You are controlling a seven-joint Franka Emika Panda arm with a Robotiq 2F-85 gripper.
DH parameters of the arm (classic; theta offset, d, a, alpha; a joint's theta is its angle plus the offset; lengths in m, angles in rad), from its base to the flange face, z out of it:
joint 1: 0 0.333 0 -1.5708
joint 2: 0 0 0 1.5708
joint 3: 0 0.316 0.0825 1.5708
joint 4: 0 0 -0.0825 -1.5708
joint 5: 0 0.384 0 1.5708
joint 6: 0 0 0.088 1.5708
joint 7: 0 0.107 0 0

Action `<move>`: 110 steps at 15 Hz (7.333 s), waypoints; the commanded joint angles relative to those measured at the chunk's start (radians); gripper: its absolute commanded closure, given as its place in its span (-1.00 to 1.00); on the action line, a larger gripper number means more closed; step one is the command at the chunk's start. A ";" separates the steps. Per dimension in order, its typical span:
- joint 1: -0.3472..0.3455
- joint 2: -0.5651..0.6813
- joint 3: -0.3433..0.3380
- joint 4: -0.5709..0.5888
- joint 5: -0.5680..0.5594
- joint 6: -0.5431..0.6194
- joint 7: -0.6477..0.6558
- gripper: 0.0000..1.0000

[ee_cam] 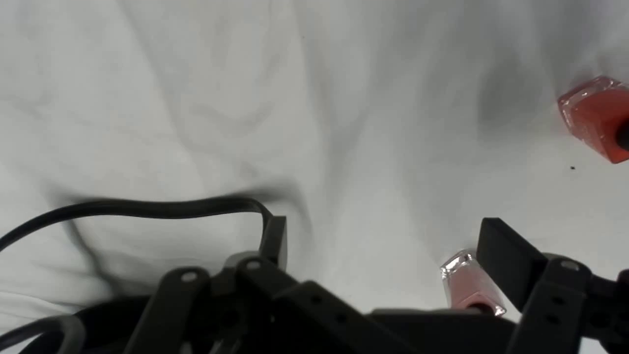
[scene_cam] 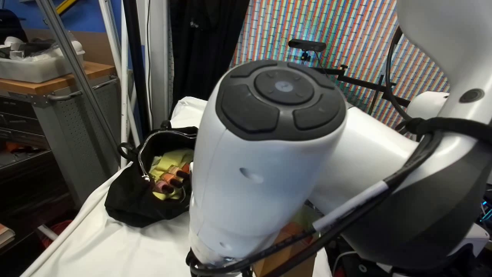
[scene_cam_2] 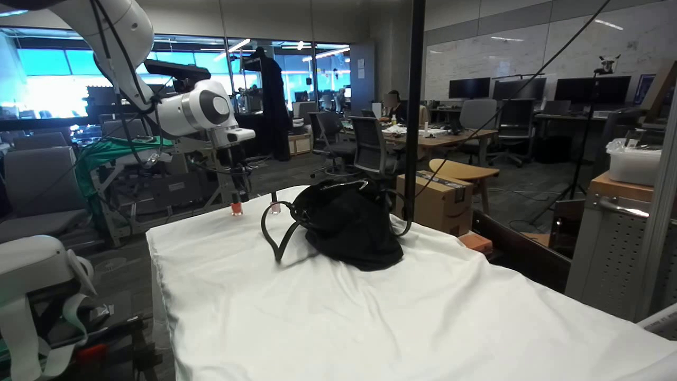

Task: Pick up the nail polish bottles and place them in the black bag

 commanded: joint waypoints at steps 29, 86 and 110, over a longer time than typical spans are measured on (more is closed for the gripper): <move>-0.049 0.307 -0.007 0.411 0.226 -0.036 -0.850 -1.00; -0.075 0.420 -0.012 0.626 0.225 -0.229 -1.063 0.70; -0.270 0.039 -0.137 0.329 0.235 -0.166 -0.856 0.70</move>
